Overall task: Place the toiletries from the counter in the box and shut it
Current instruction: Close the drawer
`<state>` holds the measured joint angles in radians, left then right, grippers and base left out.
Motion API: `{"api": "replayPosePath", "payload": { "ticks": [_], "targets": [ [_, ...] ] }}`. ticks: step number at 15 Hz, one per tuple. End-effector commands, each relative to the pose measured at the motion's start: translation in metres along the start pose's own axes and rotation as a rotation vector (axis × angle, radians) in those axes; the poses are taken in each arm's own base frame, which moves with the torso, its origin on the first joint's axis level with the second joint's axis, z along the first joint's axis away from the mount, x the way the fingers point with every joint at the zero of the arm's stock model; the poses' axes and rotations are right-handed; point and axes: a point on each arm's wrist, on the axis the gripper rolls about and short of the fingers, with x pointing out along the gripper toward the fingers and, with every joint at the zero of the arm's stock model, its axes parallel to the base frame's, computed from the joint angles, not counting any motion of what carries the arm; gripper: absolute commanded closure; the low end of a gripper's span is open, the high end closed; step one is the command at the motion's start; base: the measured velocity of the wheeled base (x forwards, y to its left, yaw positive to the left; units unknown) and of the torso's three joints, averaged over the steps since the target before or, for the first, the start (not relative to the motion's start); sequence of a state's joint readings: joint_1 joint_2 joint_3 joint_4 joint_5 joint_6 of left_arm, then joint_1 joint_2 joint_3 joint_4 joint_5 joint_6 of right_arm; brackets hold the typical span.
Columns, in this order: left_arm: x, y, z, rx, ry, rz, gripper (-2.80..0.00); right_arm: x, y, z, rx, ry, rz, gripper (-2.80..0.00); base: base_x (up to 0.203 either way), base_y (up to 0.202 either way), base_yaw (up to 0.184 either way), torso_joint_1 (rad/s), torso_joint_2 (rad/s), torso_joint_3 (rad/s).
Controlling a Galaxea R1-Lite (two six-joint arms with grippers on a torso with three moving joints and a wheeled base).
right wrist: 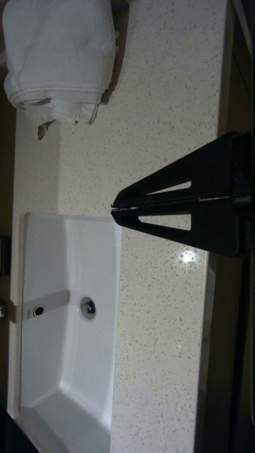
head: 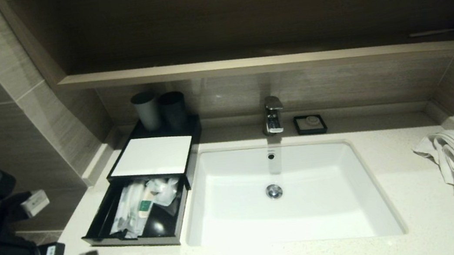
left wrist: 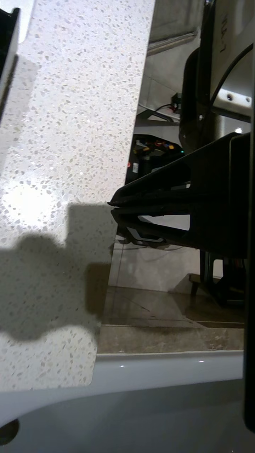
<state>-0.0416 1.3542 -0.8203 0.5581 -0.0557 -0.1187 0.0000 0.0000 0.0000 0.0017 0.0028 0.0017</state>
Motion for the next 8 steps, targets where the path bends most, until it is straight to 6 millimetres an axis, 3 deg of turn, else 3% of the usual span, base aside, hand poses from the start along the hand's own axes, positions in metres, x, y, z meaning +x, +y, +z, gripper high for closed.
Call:
{"api": "replayPosePath", "payload": {
  "ticks": [1, 8],
  "targets": [
    [0.011, -0.003, -0.003, 0.018, 0.057, 0.000, 0.00, 0.000, 0.000, 0.000, 0.000, 0.000, 0.000, 0.00, 0.000, 0.000, 0.000, 0.000, 0.00, 0.000],
    [0.029, -0.006, -0.011, 0.045, 0.078, -0.011, 0.00, 0.000, 0.000, 0.000, 0.000, 0.000, 0.000, 0.00, 0.000, 0.000, 0.000, 0.000, 0.00, 0.000]
  ]
}}
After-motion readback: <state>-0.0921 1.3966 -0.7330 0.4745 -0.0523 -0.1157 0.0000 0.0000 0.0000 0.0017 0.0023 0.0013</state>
